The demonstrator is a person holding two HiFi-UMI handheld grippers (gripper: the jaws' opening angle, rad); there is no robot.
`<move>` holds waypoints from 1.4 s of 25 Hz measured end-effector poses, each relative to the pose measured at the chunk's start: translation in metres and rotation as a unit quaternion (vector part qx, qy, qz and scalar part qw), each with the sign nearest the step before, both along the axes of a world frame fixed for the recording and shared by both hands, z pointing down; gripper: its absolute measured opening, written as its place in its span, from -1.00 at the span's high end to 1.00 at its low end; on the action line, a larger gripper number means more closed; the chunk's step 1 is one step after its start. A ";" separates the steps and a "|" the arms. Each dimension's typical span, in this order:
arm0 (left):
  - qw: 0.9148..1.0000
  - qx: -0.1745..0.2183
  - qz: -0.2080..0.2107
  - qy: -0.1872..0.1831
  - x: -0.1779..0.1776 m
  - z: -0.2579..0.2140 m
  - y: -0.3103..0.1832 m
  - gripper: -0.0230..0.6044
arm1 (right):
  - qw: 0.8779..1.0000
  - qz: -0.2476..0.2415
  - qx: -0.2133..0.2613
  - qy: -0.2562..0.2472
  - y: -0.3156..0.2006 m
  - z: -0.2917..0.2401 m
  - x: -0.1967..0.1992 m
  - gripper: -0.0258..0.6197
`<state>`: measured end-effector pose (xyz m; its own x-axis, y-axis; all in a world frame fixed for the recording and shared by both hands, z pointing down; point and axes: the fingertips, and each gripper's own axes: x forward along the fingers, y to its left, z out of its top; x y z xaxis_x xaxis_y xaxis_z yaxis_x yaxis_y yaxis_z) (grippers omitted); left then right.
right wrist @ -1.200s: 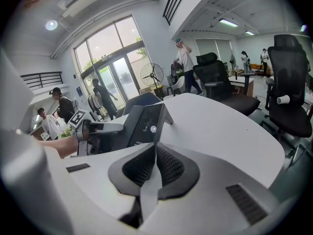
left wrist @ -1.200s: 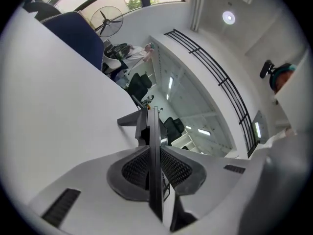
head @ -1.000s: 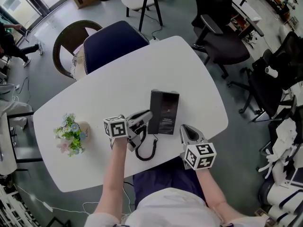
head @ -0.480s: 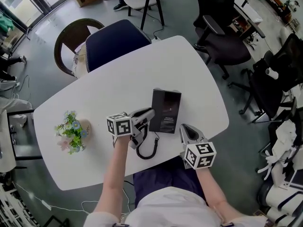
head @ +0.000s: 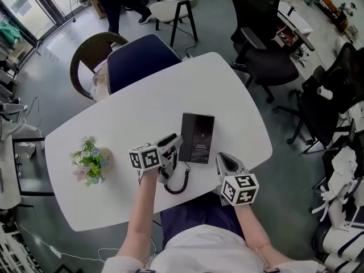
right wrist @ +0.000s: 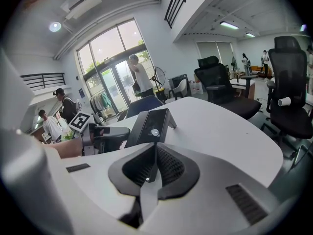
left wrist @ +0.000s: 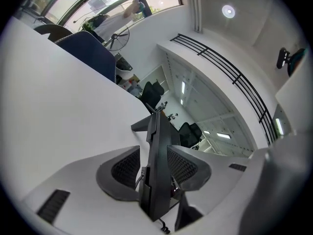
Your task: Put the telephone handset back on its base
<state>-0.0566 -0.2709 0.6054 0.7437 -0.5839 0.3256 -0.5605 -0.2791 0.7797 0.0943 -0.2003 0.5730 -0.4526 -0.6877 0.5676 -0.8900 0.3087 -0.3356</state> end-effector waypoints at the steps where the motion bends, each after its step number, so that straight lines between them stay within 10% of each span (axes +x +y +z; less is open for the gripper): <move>1: 1.000 0.001 -0.009 0.003 -0.002 -0.004 0.001 0.39 | 1.000 0.001 0.002 -0.001 0.000 -0.002 0.001 0.81; 24: 0.989 0.131 -0.060 -0.016 0.011 -0.114 0.072 0.39 | 0.997 -0.011 0.074 -0.031 0.009 -0.046 0.006 0.81; 30: 0.965 0.222 -0.066 -0.123 0.000 -0.153 0.075 0.39 | 0.994 -0.011 0.102 -0.032 0.000 -0.064 0.006 0.81; 35: 0.927 0.307 -0.069 -0.203 -0.001 -0.189 0.078 0.39 | 0.990 -0.017 0.138 -0.020 -0.010 -0.085 0.007 0.81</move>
